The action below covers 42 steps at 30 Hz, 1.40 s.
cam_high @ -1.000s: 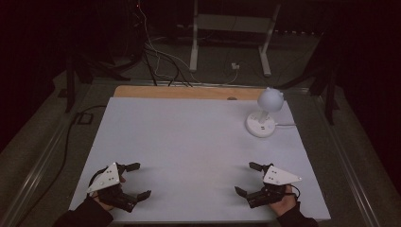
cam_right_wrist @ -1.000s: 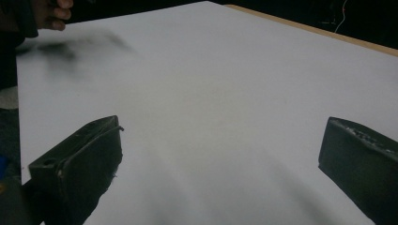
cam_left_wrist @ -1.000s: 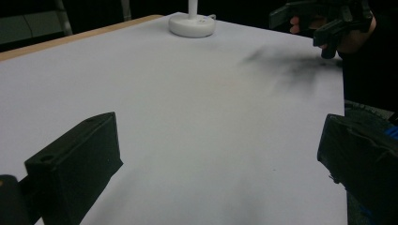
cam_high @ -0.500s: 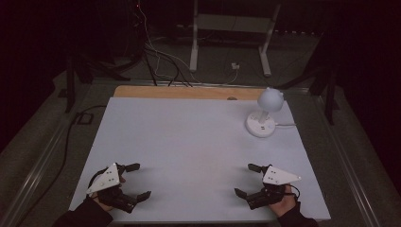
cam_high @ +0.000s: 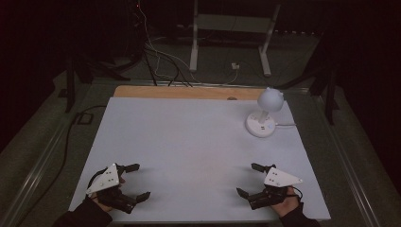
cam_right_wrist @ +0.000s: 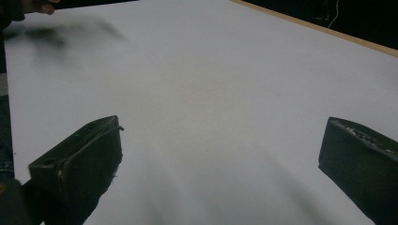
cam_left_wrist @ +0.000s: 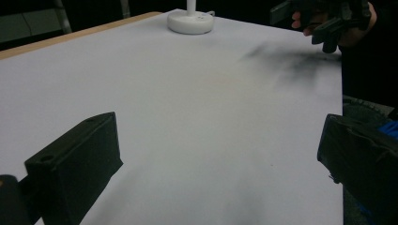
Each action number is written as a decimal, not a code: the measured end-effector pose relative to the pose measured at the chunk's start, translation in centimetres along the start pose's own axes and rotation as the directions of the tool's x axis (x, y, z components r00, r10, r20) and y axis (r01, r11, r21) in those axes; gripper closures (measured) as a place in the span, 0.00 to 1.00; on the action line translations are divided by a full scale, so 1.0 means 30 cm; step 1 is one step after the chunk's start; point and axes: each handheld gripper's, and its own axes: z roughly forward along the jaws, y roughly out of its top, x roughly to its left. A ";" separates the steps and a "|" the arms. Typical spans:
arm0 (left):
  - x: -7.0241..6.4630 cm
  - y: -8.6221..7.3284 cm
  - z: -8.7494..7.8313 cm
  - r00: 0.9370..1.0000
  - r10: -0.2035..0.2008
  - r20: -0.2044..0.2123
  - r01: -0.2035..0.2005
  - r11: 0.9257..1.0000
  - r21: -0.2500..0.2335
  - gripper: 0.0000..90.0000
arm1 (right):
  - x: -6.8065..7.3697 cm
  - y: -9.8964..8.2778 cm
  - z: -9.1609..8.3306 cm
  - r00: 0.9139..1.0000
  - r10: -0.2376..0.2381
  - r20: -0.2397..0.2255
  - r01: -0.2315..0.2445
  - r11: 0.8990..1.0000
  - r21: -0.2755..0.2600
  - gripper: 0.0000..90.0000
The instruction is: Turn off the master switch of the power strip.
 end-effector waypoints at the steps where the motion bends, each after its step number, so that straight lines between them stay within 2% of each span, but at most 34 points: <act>1: 0.000 0.000 0.001 1.000 -0.002 -0.009 0.002 1.000 0.002 0.00 | 0.000 0.001 0.000 1.000 0.002 0.001 -0.002 1.000 -0.001 0.00; 6: 0.002 -0.001 0.000 1.000 -0.004 -0.016 0.004 1.000 0.005 0.00 | -0.001 0.004 -0.001 1.000 0.013 0.000 -0.013 1.000 -0.006 0.00; 13: 0.002 -0.001 -0.001 1.000 -0.010 -0.013 0.010 1.000 0.004 0.00 | 0.007 0.014 0.002 1.000 0.026 -0.014 -0.026 1.000 0.015 0.00; 20: 0.002 -0.001 0.000 1.000 -0.011 -0.010 0.011 1.000 0.006 0.00 | 0.019 0.044 -0.003 0.999 0.039 -0.023 -0.038 0.999 0.029 0.00; 25: 0.003 -0.002 0.000 1.000 -0.013 -0.009 0.013 1.000 0.006 0.00 | 0.025 0.077 -0.003 0.999 0.029 -0.032 -0.027 0.999 0.039 0.00; 42: 0.004 -0.001 -0.001 1.000 -0.012 -0.008 0.012 1.000 0.003 0.00 | -0.026 0.186 -0.027 1.000 0.021 -0.009 -0.021 1.000 -0.013 0.00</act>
